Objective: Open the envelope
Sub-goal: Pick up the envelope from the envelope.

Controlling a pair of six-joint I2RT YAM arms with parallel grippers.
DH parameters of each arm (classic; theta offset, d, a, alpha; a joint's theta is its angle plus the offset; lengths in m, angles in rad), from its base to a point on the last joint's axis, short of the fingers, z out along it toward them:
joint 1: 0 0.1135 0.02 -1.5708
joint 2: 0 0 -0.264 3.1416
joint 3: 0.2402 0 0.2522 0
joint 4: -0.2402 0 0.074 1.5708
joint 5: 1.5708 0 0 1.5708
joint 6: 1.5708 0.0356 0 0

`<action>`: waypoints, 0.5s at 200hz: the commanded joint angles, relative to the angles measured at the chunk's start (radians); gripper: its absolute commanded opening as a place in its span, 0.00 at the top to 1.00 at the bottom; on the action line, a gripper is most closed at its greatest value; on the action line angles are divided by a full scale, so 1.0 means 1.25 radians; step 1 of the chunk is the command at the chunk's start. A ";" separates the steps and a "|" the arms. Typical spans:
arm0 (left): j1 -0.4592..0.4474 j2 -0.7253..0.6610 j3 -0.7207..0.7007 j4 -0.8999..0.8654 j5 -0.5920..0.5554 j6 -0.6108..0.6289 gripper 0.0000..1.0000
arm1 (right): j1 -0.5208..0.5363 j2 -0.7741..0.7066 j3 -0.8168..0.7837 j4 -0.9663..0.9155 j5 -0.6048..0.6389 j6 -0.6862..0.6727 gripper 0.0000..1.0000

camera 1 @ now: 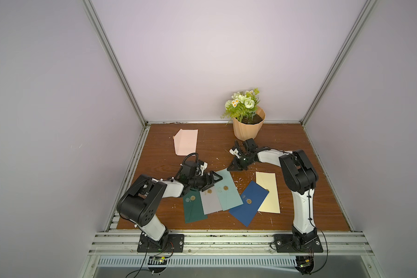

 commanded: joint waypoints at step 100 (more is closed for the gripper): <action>0.008 -0.177 0.135 -0.068 -0.027 0.091 0.02 | 0.021 -0.159 0.126 -0.130 -0.039 0.001 1.00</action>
